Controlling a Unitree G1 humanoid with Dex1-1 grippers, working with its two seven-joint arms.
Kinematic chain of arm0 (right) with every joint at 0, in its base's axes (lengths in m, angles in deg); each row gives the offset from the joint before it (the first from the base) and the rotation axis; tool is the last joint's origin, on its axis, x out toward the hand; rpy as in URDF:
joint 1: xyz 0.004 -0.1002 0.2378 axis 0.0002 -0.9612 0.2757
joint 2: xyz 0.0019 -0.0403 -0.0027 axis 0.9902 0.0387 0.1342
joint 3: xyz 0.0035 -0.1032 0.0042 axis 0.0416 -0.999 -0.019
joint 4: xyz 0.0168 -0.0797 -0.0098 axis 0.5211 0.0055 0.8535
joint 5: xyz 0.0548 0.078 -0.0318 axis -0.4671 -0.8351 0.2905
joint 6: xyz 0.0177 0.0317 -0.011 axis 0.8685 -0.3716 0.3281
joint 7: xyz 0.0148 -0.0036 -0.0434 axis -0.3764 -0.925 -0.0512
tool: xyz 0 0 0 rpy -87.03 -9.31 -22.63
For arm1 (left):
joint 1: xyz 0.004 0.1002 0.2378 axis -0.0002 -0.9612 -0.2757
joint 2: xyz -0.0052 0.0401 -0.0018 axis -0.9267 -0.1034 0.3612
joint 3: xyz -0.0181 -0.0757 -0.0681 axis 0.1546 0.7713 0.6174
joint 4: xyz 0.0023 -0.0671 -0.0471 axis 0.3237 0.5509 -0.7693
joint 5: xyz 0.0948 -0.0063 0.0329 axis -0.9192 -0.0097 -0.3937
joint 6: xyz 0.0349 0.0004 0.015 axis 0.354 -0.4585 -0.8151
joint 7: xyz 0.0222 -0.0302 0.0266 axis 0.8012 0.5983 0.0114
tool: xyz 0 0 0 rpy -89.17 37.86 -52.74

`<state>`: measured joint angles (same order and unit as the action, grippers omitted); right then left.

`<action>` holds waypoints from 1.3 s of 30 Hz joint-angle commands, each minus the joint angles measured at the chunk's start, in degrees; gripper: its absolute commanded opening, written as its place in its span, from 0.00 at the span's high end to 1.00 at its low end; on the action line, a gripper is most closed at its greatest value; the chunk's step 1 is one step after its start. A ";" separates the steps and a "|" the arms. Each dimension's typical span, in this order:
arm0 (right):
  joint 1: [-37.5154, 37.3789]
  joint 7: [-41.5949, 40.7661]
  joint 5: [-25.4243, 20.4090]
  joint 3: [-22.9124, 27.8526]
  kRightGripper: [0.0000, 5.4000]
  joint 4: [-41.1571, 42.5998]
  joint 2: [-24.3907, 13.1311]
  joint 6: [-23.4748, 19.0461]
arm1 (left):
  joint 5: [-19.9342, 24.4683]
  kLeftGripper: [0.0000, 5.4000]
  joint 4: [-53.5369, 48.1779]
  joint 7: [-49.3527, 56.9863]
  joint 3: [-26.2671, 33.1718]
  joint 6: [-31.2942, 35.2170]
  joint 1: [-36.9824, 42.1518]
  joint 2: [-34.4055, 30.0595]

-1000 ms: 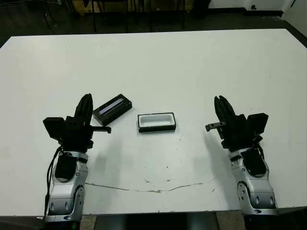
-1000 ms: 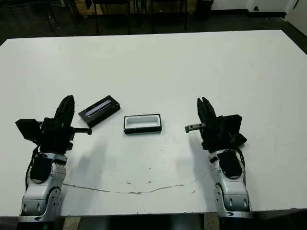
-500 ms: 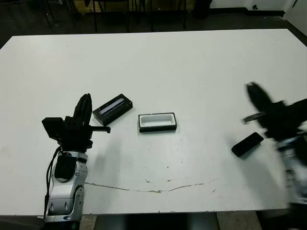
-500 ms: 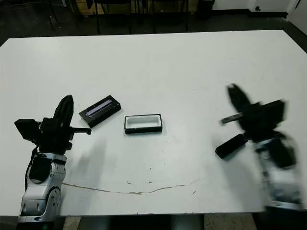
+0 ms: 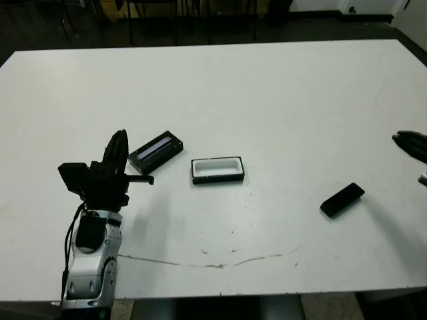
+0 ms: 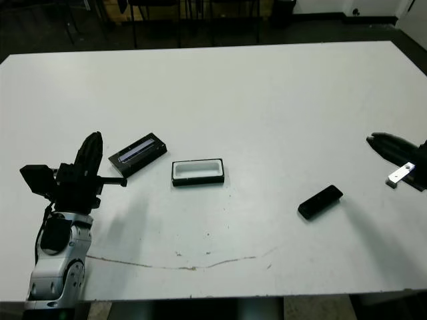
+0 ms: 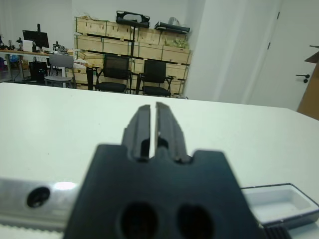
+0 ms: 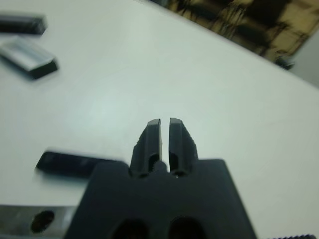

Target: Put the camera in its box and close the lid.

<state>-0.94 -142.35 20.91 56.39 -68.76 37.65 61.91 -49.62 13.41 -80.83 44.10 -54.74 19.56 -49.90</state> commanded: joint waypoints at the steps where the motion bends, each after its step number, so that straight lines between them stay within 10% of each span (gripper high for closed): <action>1: 2.05 -6.83 3.01 -4.13 1.00 -5.28 -3.35 1.93 | -0.06 1.00 0.18 0.22 0.27 1.30 -0.47 -0.64; 18: 9.64 -27.56 9.54 -14.40 1.00 -20.95 -7.11 7.76 | 0.38 1.00 0.66 -0.76 0.75 0.45 -0.62 -0.98; 39: 11.44 -29.48 12.16 -21.87 1.00 -26.73 0.02 12.10 | 0.59 1.00 -0.20 -0.07 0.37 1.72 -1.15 -0.36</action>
<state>11.50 -172.24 31.82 35.70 -94.51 35.96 73.99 -49.28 13.00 -81.20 44.33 -54.22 19.35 -50.06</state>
